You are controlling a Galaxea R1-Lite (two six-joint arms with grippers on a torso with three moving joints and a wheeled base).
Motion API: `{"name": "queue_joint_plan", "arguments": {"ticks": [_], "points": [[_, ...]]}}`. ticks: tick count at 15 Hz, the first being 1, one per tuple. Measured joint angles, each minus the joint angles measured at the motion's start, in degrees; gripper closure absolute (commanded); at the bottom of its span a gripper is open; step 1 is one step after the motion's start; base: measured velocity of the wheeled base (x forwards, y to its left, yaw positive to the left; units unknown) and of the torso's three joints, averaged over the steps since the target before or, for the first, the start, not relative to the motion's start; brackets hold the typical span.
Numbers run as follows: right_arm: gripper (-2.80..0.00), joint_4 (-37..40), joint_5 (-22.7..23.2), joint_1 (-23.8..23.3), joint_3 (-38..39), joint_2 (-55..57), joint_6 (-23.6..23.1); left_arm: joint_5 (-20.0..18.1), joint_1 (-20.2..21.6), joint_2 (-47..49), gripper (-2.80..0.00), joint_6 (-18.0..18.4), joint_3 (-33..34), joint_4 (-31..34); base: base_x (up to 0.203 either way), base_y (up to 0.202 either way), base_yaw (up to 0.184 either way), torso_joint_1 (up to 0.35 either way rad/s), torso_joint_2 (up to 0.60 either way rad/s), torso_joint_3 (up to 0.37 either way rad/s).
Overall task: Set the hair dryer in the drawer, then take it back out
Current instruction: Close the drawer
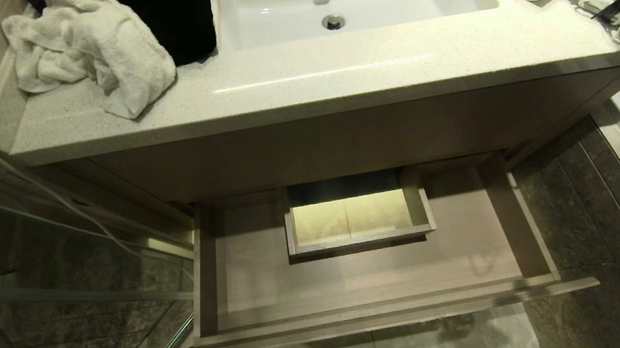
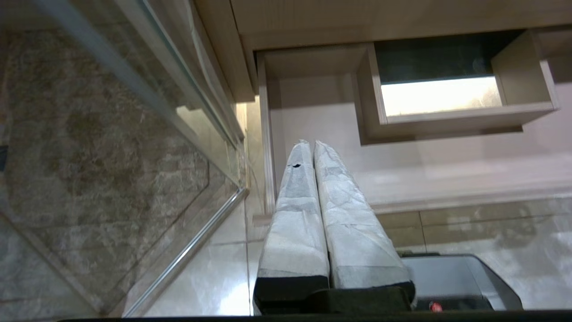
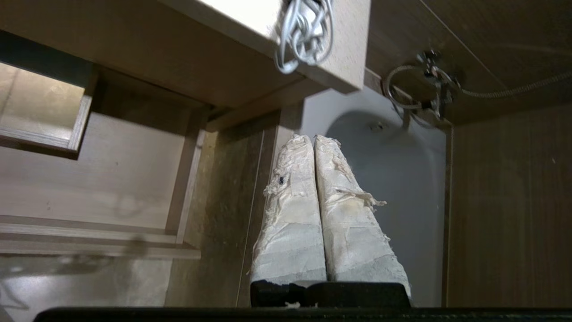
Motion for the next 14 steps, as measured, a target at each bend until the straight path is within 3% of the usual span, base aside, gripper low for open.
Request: {"name": "queue_joint_plan", "arguments": {"ticks": [2, 5, 14], "points": [[0.00, -0.39, -3.29, 0.02, 2.11, -1.80, 1.59, -0.01, 0.00, 0.00, 0.00, 0.02, 0.00, -0.07, 0.000, 0.000, 0.000, -0.370, 0.17, -0.170], [0.00, -2.62, -3.92, 0.02, 4.87, -3.59, 2.38, 0.00, 0.00, 0.00, 0.00, 0.02, 0.00, 0.02, 0.000, 0.000, 0.000, -0.281, 0.33, 0.041], [0.00, -1.09, -4.05, 0.05, 9.74, -7.02, 2.38, 0.02, 0.00, 0.00, 0.00, 0.00, -0.02, -0.05, 0.000, 0.000, 0.000, -0.189, 0.38, 0.185]]}}
